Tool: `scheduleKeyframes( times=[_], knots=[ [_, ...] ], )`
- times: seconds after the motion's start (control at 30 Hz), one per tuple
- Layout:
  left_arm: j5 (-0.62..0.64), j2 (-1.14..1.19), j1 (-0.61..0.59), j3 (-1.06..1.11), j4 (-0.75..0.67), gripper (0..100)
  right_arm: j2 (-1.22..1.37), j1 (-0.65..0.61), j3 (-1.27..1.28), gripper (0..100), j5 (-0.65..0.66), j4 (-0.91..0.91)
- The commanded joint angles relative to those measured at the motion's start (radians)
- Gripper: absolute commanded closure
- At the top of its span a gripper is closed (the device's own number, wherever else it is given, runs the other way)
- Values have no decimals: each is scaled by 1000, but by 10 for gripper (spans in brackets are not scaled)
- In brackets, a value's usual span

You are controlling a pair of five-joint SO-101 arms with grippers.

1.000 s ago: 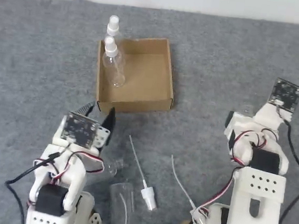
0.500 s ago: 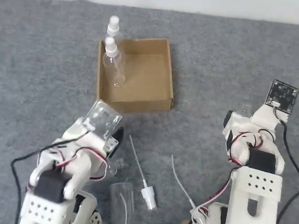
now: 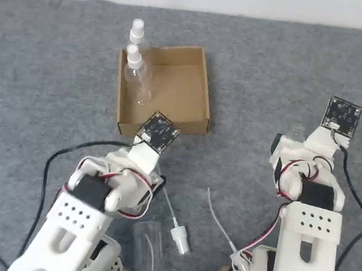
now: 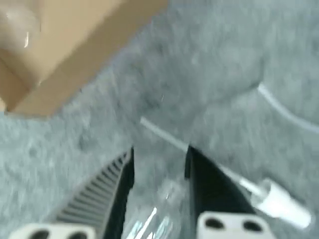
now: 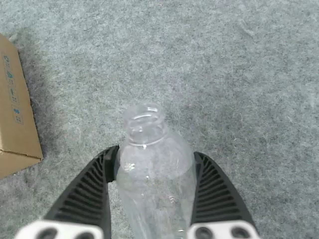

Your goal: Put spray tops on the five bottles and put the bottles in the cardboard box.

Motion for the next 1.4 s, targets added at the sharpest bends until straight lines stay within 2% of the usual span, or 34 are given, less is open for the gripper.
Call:
scheduleKeyframes(
  times=[0.0,0.2,0.37,0.6,0.77,1.1,1.37],
  knots=[
    [-40,137,23,-114,3,844,-33,18,-11,991,-3,-18],
    [-192,235,23,-199,26,844,-33,22,-11,991,0,-22],
    [-319,281,28,-343,158,779,-35,76,-11,991,34,-35],
    [-470,405,199,-456,361,769,-33,185,-11,991,31,-68],
    [-577,509,316,-455,416,769,-31,232,-9,991,29,-91],
    [-589,543,517,-450,419,767,-39,340,48,991,18,-217],
    [-591,543,542,-450,379,765,-39,392,48,991,-34,-228]
  ],
)
